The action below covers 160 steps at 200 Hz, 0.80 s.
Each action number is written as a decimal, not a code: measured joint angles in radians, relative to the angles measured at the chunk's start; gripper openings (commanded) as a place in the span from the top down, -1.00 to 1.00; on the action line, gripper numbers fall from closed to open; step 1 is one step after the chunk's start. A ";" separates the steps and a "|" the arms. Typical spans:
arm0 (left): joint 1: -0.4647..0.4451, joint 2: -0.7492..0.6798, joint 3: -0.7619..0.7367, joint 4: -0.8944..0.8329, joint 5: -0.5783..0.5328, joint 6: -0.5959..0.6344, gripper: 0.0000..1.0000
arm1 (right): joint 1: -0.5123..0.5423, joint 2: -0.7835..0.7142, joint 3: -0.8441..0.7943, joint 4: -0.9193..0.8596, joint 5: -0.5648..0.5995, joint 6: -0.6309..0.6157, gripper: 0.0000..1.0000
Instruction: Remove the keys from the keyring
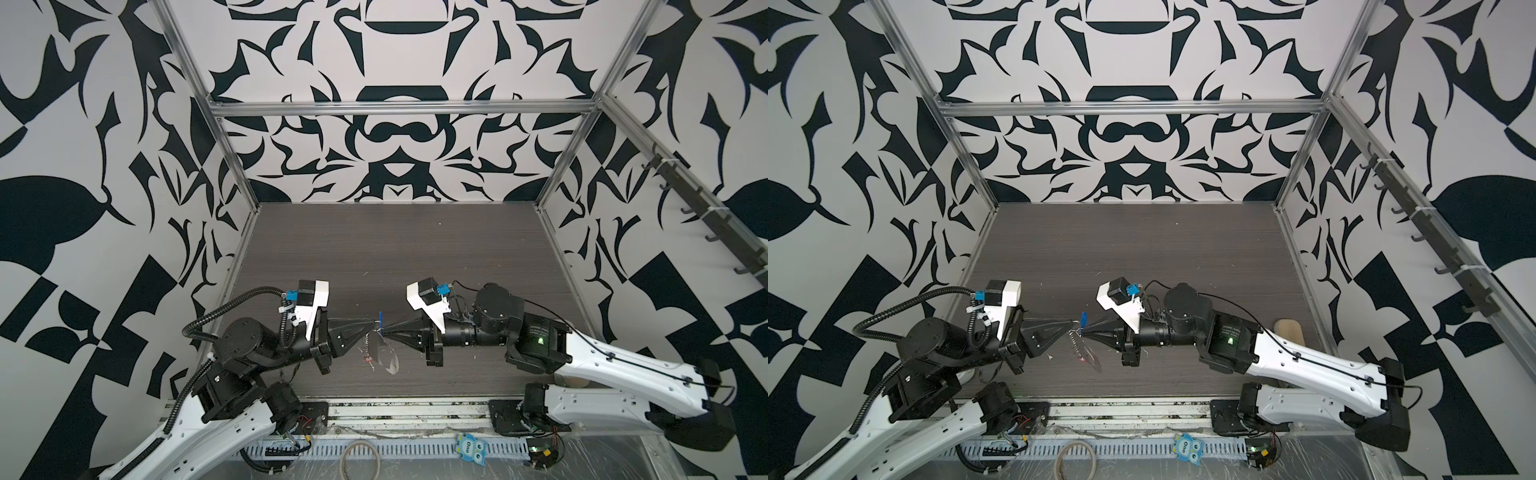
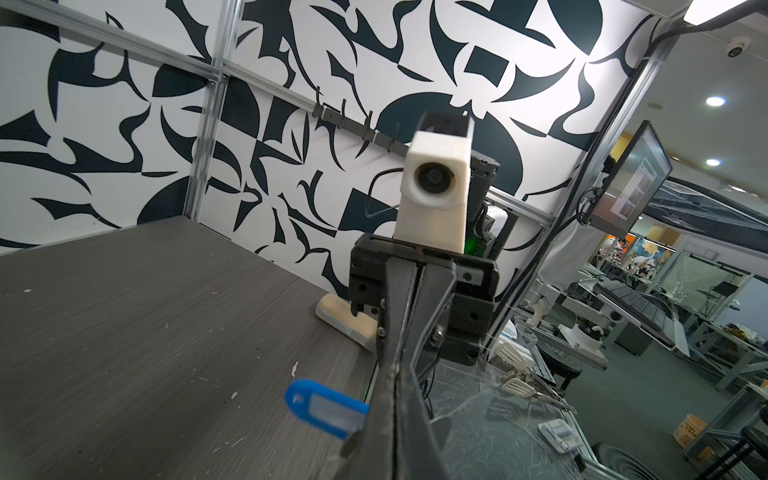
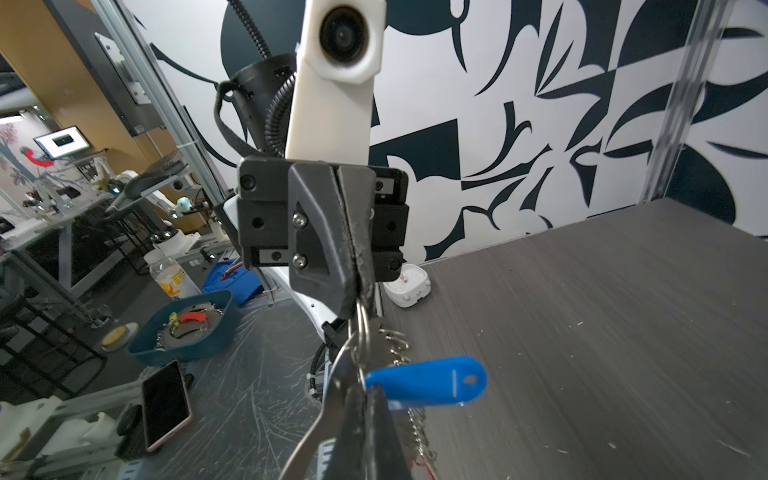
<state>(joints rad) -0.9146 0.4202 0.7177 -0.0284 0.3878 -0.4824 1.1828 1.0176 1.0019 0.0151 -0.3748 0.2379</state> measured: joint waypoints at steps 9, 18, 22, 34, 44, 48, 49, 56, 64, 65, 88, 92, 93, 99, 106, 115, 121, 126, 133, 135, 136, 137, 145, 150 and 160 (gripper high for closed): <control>0.000 -0.002 -0.009 0.010 -0.001 -0.002 1.00 | 0.003 0.001 0.000 0.004 0.000 0.000 1.00; 0.000 -0.001 -0.016 0.018 -0.003 -0.007 1.00 | 0.005 0.005 0.000 0.006 0.001 0.000 1.00; 0.000 -0.001 -0.020 0.022 -0.004 -0.009 1.00 | 0.006 0.006 0.000 0.006 0.001 0.000 1.00; 0.000 0.000 -0.028 0.028 -0.007 -0.016 1.00 | 0.009 0.013 0.000 0.011 0.002 0.000 1.00; 0.000 0.000 -0.032 0.035 -0.011 -0.020 1.00 | 0.011 0.018 0.000 0.014 0.005 0.000 1.00; 0.000 0.000 -0.034 0.040 -0.013 -0.021 1.00 | 0.012 0.021 0.000 0.016 0.006 0.000 1.00; 0.000 0.000 -0.035 0.040 -0.014 -0.021 1.00 | 0.013 0.021 0.000 0.018 0.006 0.000 1.00; 0.000 0.000 -0.039 0.050 -0.016 -0.024 1.00 | 0.015 0.025 0.000 0.021 0.010 0.000 1.00; 0.000 0.000 -0.043 0.058 -0.018 -0.027 1.00 | 0.018 0.030 0.000 0.025 0.014 0.000 1.00; 0.000 0.000 -0.043 0.059 -0.019 -0.027 1.00 | 0.019 0.031 0.000 0.026 0.014 0.000 1.00; 0.000 0.000 -0.049 0.080 -0.025 -0.034 1.00 | 0.027 0.052 -0.002 0.046 0.024 0.000 1.00; 0.000 0.000 -0.050 0.084 -0.026 -0.035 1.00 | 0.028 0.057 -0.003 0.051 0.024 0.001 1.00; 0.000 0.000 -0.051 0.085 -0.026 -0.035 1.00 | 0.029 0.058 -0.003 0.052 0.024 0.001 1.00; 0.000 0.000 -0.052 0.090 -0.028 -0.035 1.00 | 0.030 0.064 -0.005 0.060 0.025 0.003 1.00; 0.000 0.000 -0.055 0.093 -0.030 -0.037 1.00 | 0.031 0.071 -0.008 0.069 0.025 0.004 1.00; 0.000 0.000 -0.056 0.094 -0.033 -0.038 1.00 | 0.034 0.079 -0.011 0.079 0.025 0.006 1.00; 0.000 0.001 -0.056 0.094 -0.034 -0.038 1.00 | 0.036 0.084 -0.012 0.084 0.025 0.007 1.00; 0.000 0.001 -0.056 0.094 -0.035 -0.038 1.00 | 0.037 0.087 -0.014 0.088 0.026 0.008 1.00; 0.000 0.000 -0.056 0.094 -0.037 -0.038 1.00 | 0.039 0.090 -0.015 0.092 0.028 0.011 1.00; 0.000 0.000 -0.056 0.094 -0.037 -0.038 1.00 | 0.040 0.090 -0.015 0.092 0.028 0.011 1.00; 0.000 0.000 -0.056 0.094 -0.037 -0.038 1.00 | 0.040 0.090 -0.016 0.092 0.029 0.011 1.00; 0.000 0.000 -0.056 0.094 -0.037 -0.038 1.00 | 0.040 0.090 -0.016 0.092 0.029 0.011 1.00; 0.000 -0.002 -0.056 0.094 -0.039 -0.037 1.00 | 0.041 0.090 -0.019 0.095 0.033 0.014 1.00; 0.000 -0.003 -0.056 0.093 -0.041 -0.037 1.00 | 0.042 0.089 -0.022 0.095 0.037 0.015 1.00; 0.000 -0.010 -0.056 0.089 -0.045 -0.035 1.00 | 0.043 0.085 -0.028 0.098 0.045 0.018 1.00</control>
<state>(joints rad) -0.9150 0.4107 0.6613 0.0601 0.3431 -0.5171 1.2255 1.1030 0.9737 0.1127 -0.3298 0.2558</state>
